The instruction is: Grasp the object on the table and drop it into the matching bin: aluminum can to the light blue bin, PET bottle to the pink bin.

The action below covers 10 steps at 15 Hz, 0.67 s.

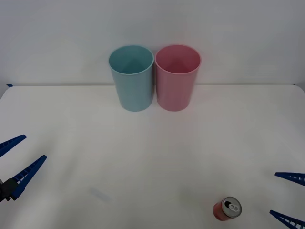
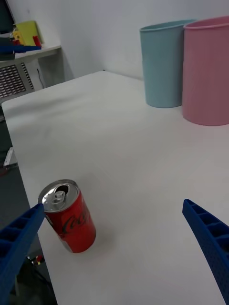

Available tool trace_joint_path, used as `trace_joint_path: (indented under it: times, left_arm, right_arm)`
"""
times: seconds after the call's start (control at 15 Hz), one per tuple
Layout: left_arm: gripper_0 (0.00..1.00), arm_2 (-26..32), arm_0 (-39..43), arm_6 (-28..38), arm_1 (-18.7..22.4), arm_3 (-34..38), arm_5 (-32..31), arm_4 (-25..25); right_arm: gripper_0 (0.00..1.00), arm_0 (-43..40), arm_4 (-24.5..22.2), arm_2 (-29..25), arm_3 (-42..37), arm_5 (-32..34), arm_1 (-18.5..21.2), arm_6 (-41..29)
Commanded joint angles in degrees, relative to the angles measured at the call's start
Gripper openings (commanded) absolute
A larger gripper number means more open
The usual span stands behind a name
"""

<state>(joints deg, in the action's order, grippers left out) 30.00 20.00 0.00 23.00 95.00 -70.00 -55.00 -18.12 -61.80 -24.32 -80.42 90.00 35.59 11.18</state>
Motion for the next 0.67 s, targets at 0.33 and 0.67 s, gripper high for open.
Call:
trace_joint_path:
  times: [0.33,0.67]
  left_arm:
    - [1.00,0.00,0.00,0.00,0.00,0.00,0.00,0.00]
    - [1.00,0.00,0.00,0.00,0.00,0.00,0.00,0.00]
  right_arm:
    - [1.00,-0.08,-2.89,5.16,0.00,0.00,1.41,3.59]
    - [1.00,-0.43,-2.89,6.65,4.05,0.00,0.53,6.49]
